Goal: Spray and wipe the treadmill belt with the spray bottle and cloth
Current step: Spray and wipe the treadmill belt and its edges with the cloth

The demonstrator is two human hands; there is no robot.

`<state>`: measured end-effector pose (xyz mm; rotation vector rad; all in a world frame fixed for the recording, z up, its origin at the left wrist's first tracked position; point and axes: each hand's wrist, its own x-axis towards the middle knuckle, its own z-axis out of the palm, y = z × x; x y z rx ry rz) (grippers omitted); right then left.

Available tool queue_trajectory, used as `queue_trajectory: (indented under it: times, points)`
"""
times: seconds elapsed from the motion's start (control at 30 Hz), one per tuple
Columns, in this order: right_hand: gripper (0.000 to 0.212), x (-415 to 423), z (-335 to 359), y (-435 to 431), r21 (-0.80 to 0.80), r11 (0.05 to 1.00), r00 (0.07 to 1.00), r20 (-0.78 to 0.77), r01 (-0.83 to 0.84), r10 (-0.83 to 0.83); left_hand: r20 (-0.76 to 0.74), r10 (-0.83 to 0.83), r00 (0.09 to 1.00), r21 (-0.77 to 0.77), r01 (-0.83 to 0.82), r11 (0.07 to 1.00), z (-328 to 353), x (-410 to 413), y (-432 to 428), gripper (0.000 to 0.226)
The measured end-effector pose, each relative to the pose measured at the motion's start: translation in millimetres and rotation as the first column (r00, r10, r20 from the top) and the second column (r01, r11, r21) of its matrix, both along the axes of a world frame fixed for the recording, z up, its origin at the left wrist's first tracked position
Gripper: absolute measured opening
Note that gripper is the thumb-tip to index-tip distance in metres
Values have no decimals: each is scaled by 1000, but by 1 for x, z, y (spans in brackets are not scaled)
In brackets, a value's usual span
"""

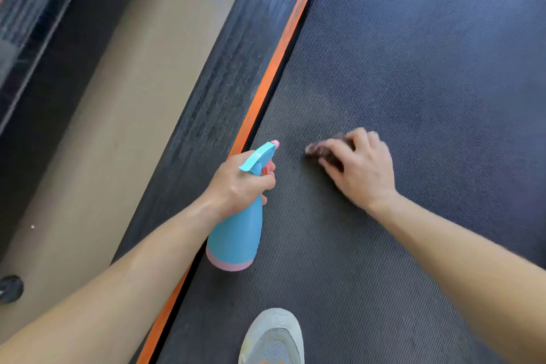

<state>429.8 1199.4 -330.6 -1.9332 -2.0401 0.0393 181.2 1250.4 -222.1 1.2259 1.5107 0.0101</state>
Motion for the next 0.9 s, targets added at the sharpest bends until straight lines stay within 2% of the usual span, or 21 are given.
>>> queue_trajectory:
  times: [0.1, 0.17, 0.23, 0.37, 0.47, 0.53, 0.67, 0.77, 0.83, 0.9]
  points:
    - [34, 15, 2, 66, -4, 971, 971, 2, 238, -238, -6, -17, 1000, -1, 17, 1000, -3, 2, 0, 46]
    - [37, 17, 3, 79, -33, 953, 954, 12, 301, -301, -7, -39, 999, 7, 39, 999, -4, 3, 1, 56]
    - [35, 8, 2, 56, -20, 964, 964, 7, 266, -266, -1, -53, 999, 12, 53, 998, -5, 4, 5, 57]
    - [32, -14, -1, -30, -9, 998, 998, -1, -61, 61, 21, -39, 999, 3, 38, 999, -6, 10, 9, 48]
    - [32, -7, -1, -27, -14, 978, 978, 36, -207, 207, 26, -29, 999, -14, 30, 999, -7, 14, 11, 37]
    - [32, -2, -3, 0, -5, 987, 986, 43, -162, 162, 50, -5, 999, -13, 6, 1000, -8, 14, 12, 35]
    - [38, 2, 1, 76, -9, 992, 991, 26, 130, -129, 42, 15, 999, 0, -15, 1000, -13, 7, 16, 26]
    - [39, -4, 5, 100, -47, 973, 974, 43, 225, -223, 36, 2, 999, 6, -2, 1000, -12, 3, 18, 29]
    - [34, -18, 7, 81, -44, 978, 979, 21, 205, -204, 39, 5, 999, 17, -6, 1000, -11, 0, 19, 24]
    - [29, -39, 7, 41, -33, 999, 999, -27, 25, -26, 39, 16, 999, 28, -17, 999, -10, -3, 22, 23]
